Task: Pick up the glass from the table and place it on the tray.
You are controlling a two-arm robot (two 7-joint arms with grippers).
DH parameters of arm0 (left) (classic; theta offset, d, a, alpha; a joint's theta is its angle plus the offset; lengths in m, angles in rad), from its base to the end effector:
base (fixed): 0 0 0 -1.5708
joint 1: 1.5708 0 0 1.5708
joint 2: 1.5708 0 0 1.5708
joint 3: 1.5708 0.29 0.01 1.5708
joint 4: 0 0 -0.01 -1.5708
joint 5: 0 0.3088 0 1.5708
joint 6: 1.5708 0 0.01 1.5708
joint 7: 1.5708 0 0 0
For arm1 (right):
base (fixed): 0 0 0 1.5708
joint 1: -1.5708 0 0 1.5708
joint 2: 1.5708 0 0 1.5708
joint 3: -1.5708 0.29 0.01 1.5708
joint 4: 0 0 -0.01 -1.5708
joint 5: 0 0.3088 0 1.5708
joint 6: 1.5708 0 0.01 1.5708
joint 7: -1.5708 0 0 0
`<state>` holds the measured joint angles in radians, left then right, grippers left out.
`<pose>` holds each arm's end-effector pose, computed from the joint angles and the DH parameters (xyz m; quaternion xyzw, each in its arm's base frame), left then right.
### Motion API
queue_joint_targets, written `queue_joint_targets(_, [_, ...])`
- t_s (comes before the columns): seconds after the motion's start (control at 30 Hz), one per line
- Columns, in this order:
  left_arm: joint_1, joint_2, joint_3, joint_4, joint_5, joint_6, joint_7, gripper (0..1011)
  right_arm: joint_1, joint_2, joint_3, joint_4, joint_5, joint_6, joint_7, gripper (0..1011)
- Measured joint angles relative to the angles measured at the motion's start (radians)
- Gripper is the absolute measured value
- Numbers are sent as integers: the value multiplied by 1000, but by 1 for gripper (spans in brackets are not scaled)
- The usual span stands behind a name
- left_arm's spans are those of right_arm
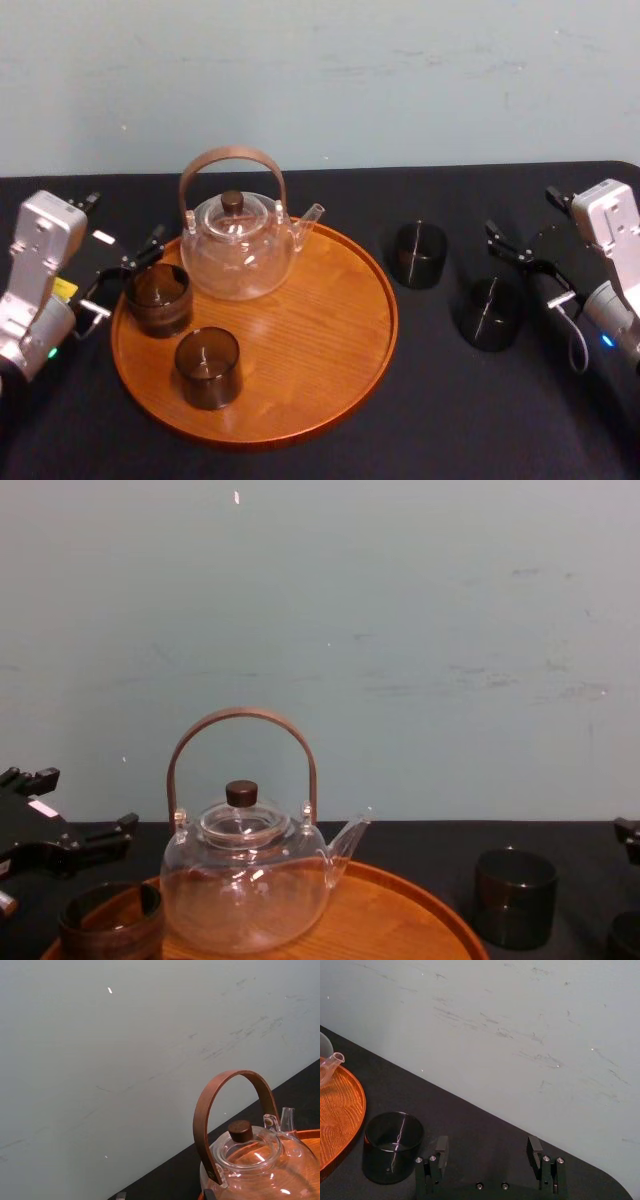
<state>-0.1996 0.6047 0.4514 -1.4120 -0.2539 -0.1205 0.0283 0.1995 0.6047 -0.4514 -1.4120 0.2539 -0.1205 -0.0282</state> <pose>0.3581 0.0827 -0.3022 0.1415 -0.1325 0.5799 0.7913 0.3581 -0.0827 -0.3023 -0.1415 -0.1324 -0.5799 0.7913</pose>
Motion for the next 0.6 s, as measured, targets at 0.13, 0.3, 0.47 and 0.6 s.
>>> queue_joint_targets(0.13, [0, 0, 0, 0, 0, 0, 0, 1001, 0, 0, 0, 0, 0, 0, 0, 1002])
queue_joint_targets(0.3, [0, 0, 0, 0, 0, 0, 0, 1001, 0, 0, 0, 0, 0, 0, 0, 1002])
queue_joint_targets(0.47, [0, 0, 0, 0, 0, 0, 0, 1001, 0, 0, 0, 0, 0, 0, 0, 1002])
queue_joint_targets(0.6, [0, 0, 0, 0, 0, 0, 0, 1001, 0, 0, 0, 0, 0, 0, 0, 1002])
